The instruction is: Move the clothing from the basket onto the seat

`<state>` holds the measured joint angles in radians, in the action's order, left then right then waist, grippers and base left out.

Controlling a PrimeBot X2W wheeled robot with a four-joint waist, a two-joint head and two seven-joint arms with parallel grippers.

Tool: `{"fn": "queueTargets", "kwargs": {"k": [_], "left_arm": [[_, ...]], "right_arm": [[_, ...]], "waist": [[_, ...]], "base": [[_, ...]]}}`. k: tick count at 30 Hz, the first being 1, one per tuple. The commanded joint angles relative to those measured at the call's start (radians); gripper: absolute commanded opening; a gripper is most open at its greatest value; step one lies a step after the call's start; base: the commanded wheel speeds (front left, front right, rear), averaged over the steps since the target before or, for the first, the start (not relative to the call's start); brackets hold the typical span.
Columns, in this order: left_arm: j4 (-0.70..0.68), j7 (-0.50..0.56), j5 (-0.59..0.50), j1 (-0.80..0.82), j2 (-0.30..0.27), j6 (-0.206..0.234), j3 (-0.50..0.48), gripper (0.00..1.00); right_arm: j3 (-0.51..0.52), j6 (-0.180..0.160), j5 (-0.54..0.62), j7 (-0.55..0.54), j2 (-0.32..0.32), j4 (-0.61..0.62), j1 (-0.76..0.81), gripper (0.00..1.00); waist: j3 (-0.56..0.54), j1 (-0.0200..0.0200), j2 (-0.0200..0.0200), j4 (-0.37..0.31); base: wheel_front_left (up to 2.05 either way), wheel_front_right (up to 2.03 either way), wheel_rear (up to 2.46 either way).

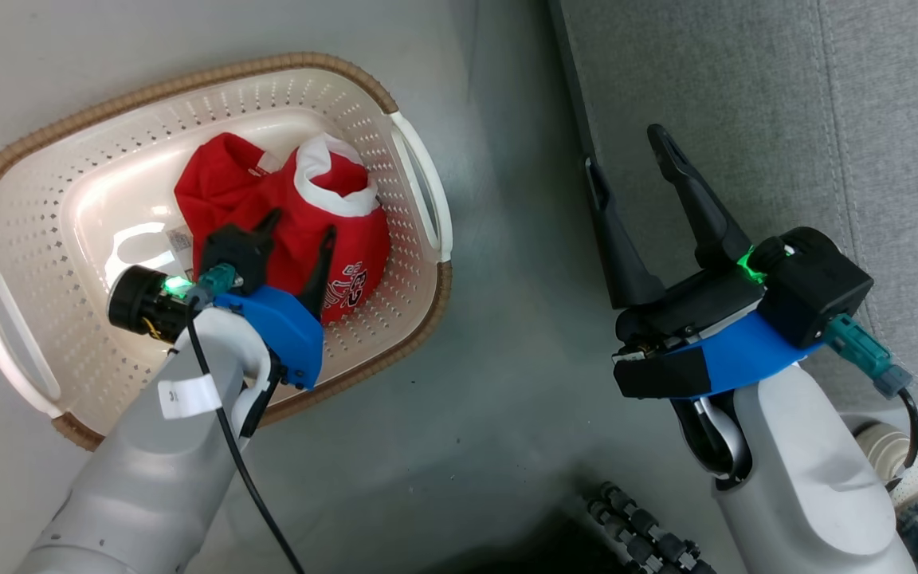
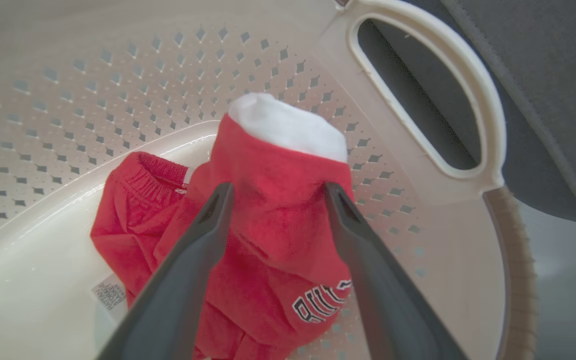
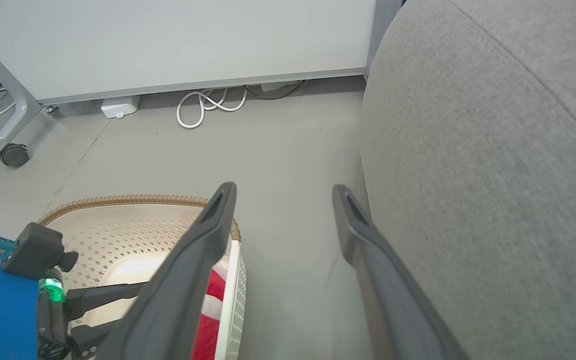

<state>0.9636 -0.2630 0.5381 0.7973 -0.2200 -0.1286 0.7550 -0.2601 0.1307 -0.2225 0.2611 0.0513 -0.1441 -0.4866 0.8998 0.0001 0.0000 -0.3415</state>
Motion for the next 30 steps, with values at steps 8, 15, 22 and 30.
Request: {"fn": "queueTargets", "kwargs": {"k": [8, 15, 22, 30], "left_arm": [[0.115, -0.003, 0.020, 0.071, 0.024, 0.011, -0.019, 1.00], [0.201, 0.004, 0.042, 0.098, 0.048, 0.006, -0.022, 1.00], [0.248, -0.001, 0.039, 0.135, 0.068, 0.061, -0.027, 1.00], [0.273, -0.003, 0.023, 0.162, 0.085, 0.139, -0.024, 1.00]], "right_arm": [[-0.025, 0.000, -0.007, 0.005, -0.002, 0.013, -0.019, 1.00], [-0.041, 0.000, -0.014, 0.005, -0.002, 0.020, -0.015, 1.00], [-0.048, 0.000, -0.023, 0.005, -0.002, 0.032, 0.001, 1.00], [-0.045, 0.000, -0.028, 0.005, -0.002, 0.039, 0.019, 1.00]], "waist": [[0.034, -0.0001, 0.0000, -0.004], [0.048, -0.0001, 0.0000, -0.010], [0.059, -0.0001, 0.0000, -0.022], [0.063, -0.0001, 0.0000, -0.028]], "base": [[0.00, 0.00, 0.00], [0.00, 0.00, 0.00], [0.00, 0.00, 0.00], [0.00, 0.00, 0.00]]}}
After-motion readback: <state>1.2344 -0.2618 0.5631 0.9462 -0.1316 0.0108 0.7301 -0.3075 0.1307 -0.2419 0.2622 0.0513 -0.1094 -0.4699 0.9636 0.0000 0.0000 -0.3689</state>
